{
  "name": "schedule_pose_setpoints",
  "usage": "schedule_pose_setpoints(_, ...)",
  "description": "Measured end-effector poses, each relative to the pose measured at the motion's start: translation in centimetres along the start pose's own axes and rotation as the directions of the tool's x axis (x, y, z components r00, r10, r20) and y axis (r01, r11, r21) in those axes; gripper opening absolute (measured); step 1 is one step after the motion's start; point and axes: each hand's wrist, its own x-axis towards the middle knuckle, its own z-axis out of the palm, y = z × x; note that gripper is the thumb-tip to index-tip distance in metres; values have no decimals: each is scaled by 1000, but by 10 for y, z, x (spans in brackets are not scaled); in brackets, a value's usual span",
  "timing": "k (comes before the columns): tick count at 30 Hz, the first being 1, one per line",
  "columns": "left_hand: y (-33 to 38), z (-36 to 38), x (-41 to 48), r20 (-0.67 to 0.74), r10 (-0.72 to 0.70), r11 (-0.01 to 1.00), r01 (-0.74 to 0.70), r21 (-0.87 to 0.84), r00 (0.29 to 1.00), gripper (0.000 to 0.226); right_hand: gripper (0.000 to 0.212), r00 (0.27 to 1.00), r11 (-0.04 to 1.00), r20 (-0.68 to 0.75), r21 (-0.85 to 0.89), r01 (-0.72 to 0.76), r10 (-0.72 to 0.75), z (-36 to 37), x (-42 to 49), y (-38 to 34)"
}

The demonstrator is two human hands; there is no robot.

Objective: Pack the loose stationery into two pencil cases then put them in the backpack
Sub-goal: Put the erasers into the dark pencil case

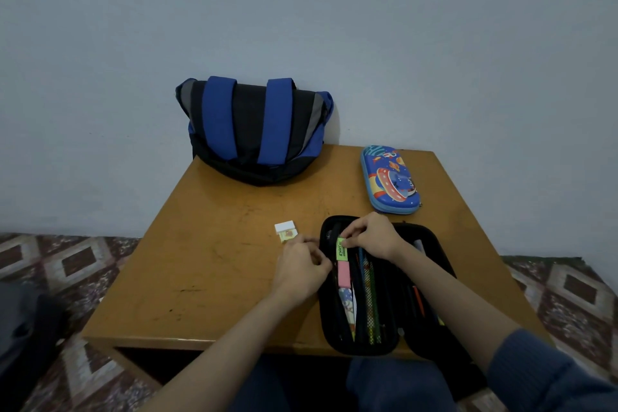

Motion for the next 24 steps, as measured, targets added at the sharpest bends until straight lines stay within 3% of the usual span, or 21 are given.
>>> schedule_pose_setpoints(6, -1, 2, 1, -12, 7, 1000, -8, -18, 1000, 18, 32, 1000, 992, 6, -122, 18, -17, -1, -3, -4)
schedule_pose_setpoints(13, -2, 9, 1, -5, 26, 999, -26, -22, 1000, 21, 13, 999, 993, -22, -111, 40, -43, 2, -3, 2)
schedule_pose_setpoints(17, -2, 11, -4, 42, 93, 996, -92, -22, 995, 23, 13, 999, 995, 4, -89, 34, -34, -4, 0, 2)
schedule_pose_setpoints(20, -10, -2, -4, -7, 94, 993, -94, -66, 996, 28, 16, 992, 999, -123, -49, 6, -12, -3, 3, 0)
schedule_pose_setpoints(24, -55, -31, 1, -68, -47, 998, 49, 35, 997, 33, 14, 973, 1000, -229, 25, 9, -3, 6, 9, -8)
